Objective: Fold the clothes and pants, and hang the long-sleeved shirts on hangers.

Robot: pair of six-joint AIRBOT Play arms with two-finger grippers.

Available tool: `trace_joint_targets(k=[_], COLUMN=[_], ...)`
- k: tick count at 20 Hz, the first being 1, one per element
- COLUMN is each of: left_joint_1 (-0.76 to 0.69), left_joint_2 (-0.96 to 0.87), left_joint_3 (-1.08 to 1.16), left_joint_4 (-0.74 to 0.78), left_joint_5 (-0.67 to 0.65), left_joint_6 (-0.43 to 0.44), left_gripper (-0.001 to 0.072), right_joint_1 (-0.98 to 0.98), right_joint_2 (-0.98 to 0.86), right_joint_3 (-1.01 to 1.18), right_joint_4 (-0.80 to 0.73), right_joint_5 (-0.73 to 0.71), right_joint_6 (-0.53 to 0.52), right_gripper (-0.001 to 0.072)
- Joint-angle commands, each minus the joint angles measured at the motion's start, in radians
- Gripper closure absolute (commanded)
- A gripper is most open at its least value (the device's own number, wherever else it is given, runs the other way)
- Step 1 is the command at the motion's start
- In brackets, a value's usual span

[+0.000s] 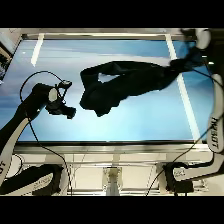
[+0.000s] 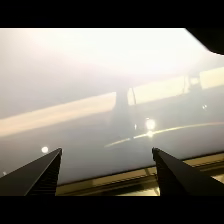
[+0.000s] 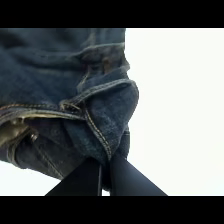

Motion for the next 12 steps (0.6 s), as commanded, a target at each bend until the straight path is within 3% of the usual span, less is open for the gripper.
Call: trace_joint_targets(k=[1,7,12], left_joint_1=[0.0,0.0,-0.059], left_joint_2=[0.0,0.0,0.0], left_joint_3=[0.0,0.0,0.0], left_joint_4=[-0.09,-0.132,-0.137], left_joint_5=[0.067,0.1,0.126], left_joint_6=[0.278,0.512,0.986], left_gripper=[0.0067,0.0067,0.0065], right_joint_1=[-0.166,-0.39,-0.453], right_joint_2=[0.124,0.235,0.237], right_joint_3=[-0.108,-0.397,-0.509], right_joint_4=[-0.039,-0.032,0.046], right_joint_5=[0.061,0.011,-0.034], right_joint_6=[0.008,0.004,-0.019], right_gripper=[0.0695,0.0694,0.0694])
